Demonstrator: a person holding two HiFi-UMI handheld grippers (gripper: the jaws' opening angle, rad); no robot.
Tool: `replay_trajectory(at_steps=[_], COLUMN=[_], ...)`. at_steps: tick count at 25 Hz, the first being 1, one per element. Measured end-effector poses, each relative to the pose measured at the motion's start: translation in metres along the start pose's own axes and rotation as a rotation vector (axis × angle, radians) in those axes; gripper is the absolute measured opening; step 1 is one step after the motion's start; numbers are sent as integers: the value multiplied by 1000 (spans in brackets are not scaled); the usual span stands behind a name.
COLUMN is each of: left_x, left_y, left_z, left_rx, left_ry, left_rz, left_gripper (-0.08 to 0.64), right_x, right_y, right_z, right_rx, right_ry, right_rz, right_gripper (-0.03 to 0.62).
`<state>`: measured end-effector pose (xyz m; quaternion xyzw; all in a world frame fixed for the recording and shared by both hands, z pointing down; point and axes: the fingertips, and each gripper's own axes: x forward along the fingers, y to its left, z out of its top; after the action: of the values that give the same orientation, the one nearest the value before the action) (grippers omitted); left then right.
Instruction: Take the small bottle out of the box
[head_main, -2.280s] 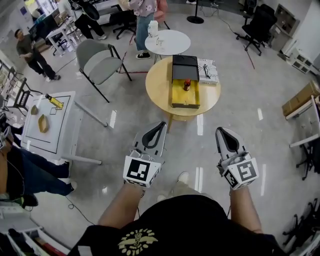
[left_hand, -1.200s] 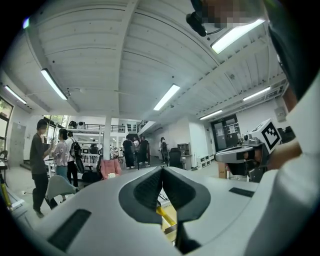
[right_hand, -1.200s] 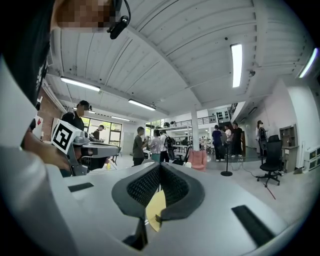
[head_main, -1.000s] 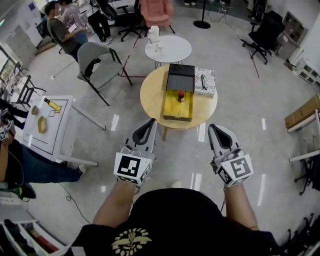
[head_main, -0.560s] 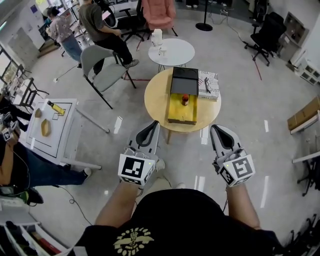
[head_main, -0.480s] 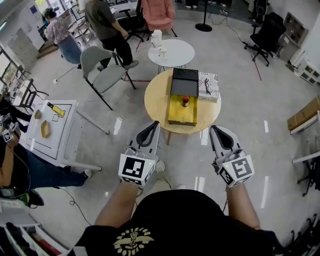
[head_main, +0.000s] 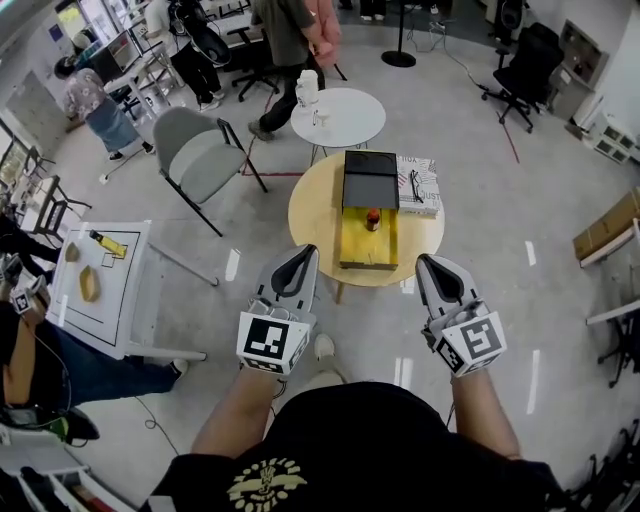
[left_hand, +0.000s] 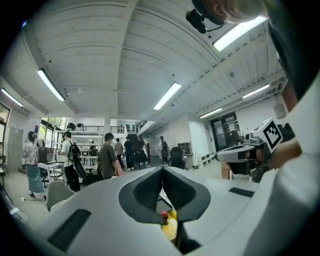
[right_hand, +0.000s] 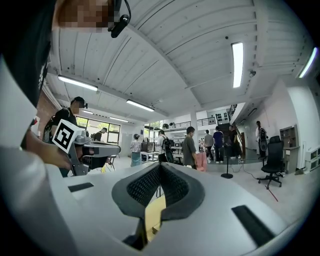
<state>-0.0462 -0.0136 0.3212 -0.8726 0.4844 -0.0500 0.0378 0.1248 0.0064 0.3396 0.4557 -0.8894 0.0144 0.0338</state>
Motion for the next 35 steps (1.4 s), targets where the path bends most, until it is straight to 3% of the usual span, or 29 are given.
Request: replay_trajectory(at_steps=[22, 35], left_x=[63, 111], left_y=[64, 77], left_z=[-10, -4], left_rx=[-11, -2], left_ry=[18, 8], left_rz=[-35, -131], left_gripper=[15, 15], right_x=[83, 119], right_y=[-26, -46], right_z=[8, 15], right_rx=[-1, -11], right_ry=[18, 21], right_rz=[-18, -65], right_gripper=[15, 15])
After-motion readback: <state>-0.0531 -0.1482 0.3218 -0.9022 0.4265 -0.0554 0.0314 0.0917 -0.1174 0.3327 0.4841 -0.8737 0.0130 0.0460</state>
